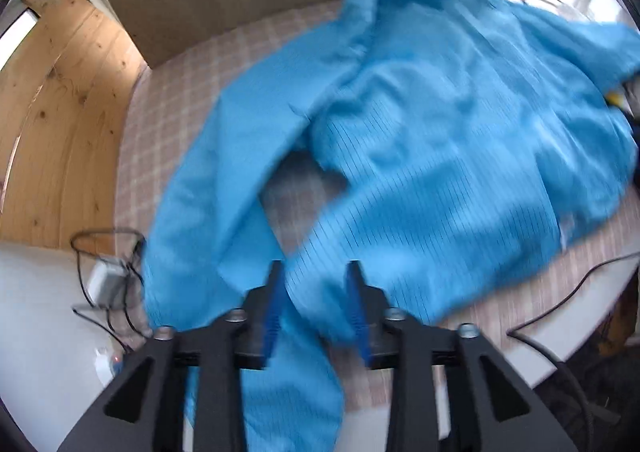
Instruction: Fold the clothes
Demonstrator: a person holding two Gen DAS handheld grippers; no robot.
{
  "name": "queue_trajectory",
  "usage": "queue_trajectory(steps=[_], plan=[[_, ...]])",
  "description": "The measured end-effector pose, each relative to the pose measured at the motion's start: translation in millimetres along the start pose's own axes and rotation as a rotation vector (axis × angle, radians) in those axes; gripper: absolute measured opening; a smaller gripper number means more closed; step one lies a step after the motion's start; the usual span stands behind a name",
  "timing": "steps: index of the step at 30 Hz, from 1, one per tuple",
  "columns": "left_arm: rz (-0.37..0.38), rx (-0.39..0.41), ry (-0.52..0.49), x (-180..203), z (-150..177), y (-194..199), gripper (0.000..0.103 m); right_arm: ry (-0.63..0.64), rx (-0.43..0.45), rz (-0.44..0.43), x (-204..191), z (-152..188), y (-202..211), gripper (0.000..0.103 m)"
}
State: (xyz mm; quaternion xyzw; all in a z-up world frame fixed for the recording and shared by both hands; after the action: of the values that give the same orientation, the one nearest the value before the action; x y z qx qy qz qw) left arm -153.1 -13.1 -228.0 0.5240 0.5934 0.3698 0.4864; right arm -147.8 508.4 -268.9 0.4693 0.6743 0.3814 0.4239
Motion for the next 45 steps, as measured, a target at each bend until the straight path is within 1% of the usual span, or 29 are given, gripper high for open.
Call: queue_trajectory(steps=[2,4,6,8,9,11,12,15,17,20,22,24,27,28,29,30,31,32,34,36,40,42,45], plan=[[0.033,-0.034,0.023,3.7,16.2,-8.5,0.037,-0.037,-0.008,-0.026,8.3,9.2,-0.1,0.049],[0.045,-0.069,0.053,3.5,24.8,-21.8,0.039,-0.076,-0.022,-0.032,15.7,18.0,-4.5,0.049],[0.065,-0.094,0.082,8.1,25.5,-33.0,0.039,-0.098,-0.041,-0.037,19.0,23.0,-11.0,0.049],[0.093,-0.098,0.071,20.3,22.3,-40.0,0.040,-0.113,-0.054,-0.041,20.6,24.4,-17.4,0.049],[0.091,-0.101,0.056,25.9,21.5,-43.3,0.042,-0.120,-0.055,-0.039,21.2,24.9,-19.4,0.049],[0.038,-0.109,0.002,34.4,23.1,-48.2,0.043,-0.139,-0.055,-0.039,22.8,26.2,-22.1,0.049],[0.025,-0.109,-0.014,37.1,25.8,-46.1,0.043,-0.157,-0.054,-0.043,23.5,27.5,-21.9,0.049],[-0.008,-0.082,-0.057,41.0,38.3,-28.5,0.043,-0.141,-0.042,-0.044,20.1,33.2,-17.5,0.049],[-0.029,-0.071,-0.082,41.1,49.7,-19.0,0.044,-0.121,-0.030,-0.047,16.4,35.5,-15.8,0.053],[-0.008,-0.102,-0.090,43.4,64.8,-19.5,0.044,-0.092,-0.018,-0.085,4.5,32.8,-21.3,0.054],[-0.017,-0.117,-0.101,44.1,68.5,-23.2,0.044,-0.073,-0.039,-0.118,-8.5,31.0,-29.1,0.054],[-0.025,-0.118,-0.104,44.0,65.8,-28.1,0.044,-0.037,-0.062,-0.136,-22.6,28.9,-37.5,0.055],[-0.015,-0.109,-0.066,40.5,55.4,-35.8,0.043,0.004,-0.082,-0.152,-39.7,25.1,-50.5,0.055],[-0.018,-0.104,-0.059,38.2,52.3,-38.2,0.039,0.006,-0.090,-0.153,-42.6,24.6,-53.2,0.054],[-0.022,-0.100,-0.051,36.0,49.2,-40.5,0.033,0.005,-0.098,-0.150,-44.5,24.3,-55.4,0.046],[-0.024,-0.096,-0.047,34.3,47.0,-42.0,0.017,0.004,-0.108,-0.157,-46.6,24.3,-56.0,0.034],[-0.021,-0.090,-0.047,33.4,46.4,-41.1,0.017,0.001,-0.111,-0.166,-48.5,24.2,-52.9,0.010],[-0.021,-0.076,-0.048,32.2,45.9,-37.8,0.017,-0.001,-0.111,-0.173,-50.3,24.0,-48.5,0.007],[-0.022,-0.044,-0.051,29.3,47.8,-24.2,0.016,0.004,-0.104,-0.186,-53.6,24.3,-37.2,0.007],[-0.003,-0.026,-0.055,29.0,55.4,-5.7,0.016,0.027,-0.080,-0.204,-58.7,30.0,-15.5,0.007],[0.027,-0.013,-0.084,36.0,87.3,41.1,0.016,0.005,-0.074,-0.270,-70.5,39.7,27.2,0.006],[0.042,-0.011,-0.097,39.6,102.3,62.2,0.016,-0.012,-0.081,-0.287,-72.0,51.0,45.4,0.006],[0.072,-0.044,-0.112,46.4,121.2,76.4,0.016,-0.060,-0.106,-0.302,-64.5,82.9,65.0,0.006]])
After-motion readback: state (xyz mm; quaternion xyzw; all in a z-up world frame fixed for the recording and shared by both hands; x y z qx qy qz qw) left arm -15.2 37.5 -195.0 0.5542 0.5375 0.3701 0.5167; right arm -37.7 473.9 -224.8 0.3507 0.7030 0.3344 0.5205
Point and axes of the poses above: each gripper's, at about its wrist camera, not at the fingertips, and y roughly against the way its jaws point, x to its right, z to its underside, the point moved 10 cm from there along -y, roughly the way its jaws point, and after that the axes turned 5 degrees about -z, right-handed, at the moved point
